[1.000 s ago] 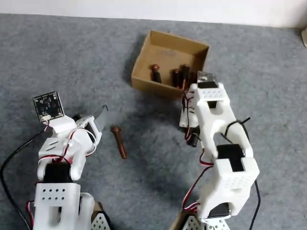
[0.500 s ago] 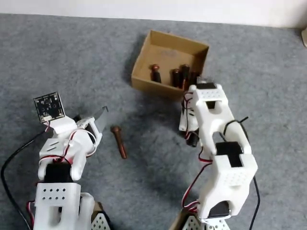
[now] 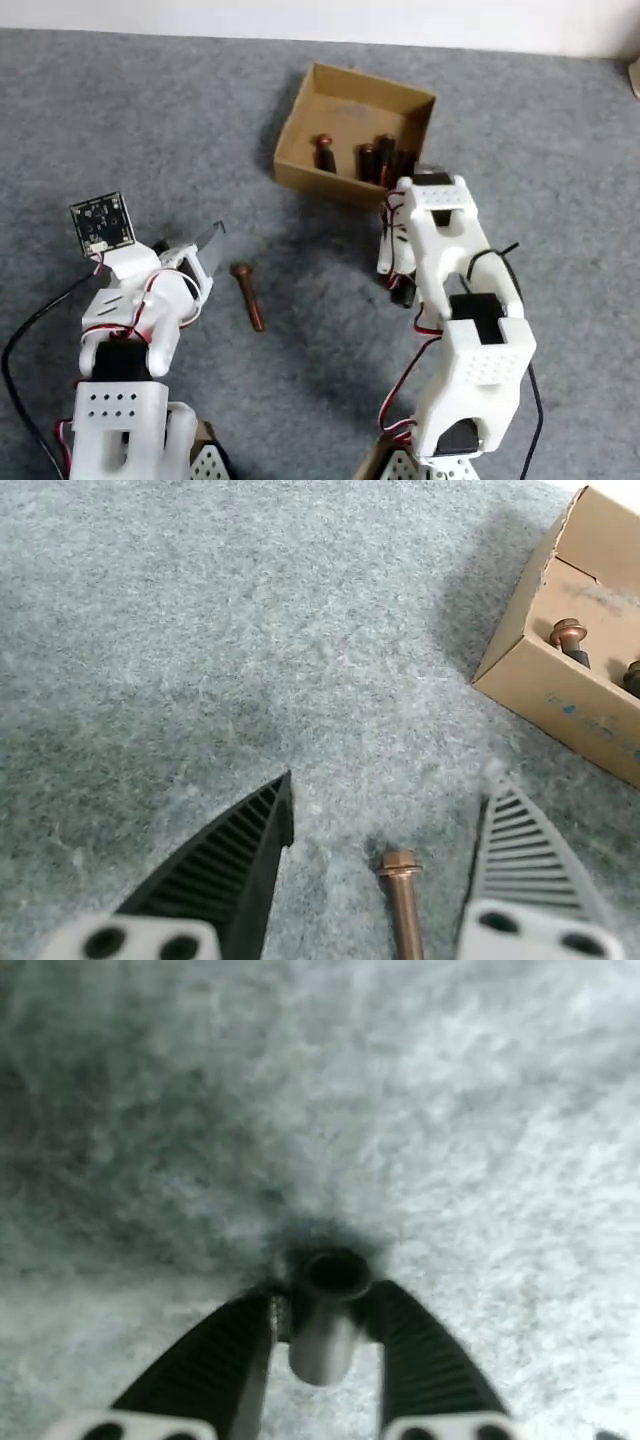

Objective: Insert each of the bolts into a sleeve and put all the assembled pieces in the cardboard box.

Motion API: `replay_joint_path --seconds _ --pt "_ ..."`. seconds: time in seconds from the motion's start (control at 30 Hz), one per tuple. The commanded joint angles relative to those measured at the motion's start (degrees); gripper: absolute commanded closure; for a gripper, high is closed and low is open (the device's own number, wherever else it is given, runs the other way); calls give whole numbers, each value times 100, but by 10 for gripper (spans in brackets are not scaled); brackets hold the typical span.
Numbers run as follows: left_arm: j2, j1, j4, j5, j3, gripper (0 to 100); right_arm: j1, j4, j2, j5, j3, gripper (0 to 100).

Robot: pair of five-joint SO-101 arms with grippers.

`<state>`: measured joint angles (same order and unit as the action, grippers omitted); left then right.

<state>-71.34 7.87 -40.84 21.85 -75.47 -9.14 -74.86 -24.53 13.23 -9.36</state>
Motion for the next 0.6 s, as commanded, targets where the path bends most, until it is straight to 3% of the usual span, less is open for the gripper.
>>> replay_joint_path --seconds 0.0,0.2,0.43,0.57 --pt "-66 -101 114 -44 48 708 -286 -163 -110 44 -66 997" --pt "-66 -101 114 -44 40 709 -259 -919 347 35 444 993" --pt "-57 -110 53 0 251 710 -259 -1631 2149 -624 954 993" --pt "-13 -198 -888 44 936 711 -259 -1604 3345 -905 954 993"
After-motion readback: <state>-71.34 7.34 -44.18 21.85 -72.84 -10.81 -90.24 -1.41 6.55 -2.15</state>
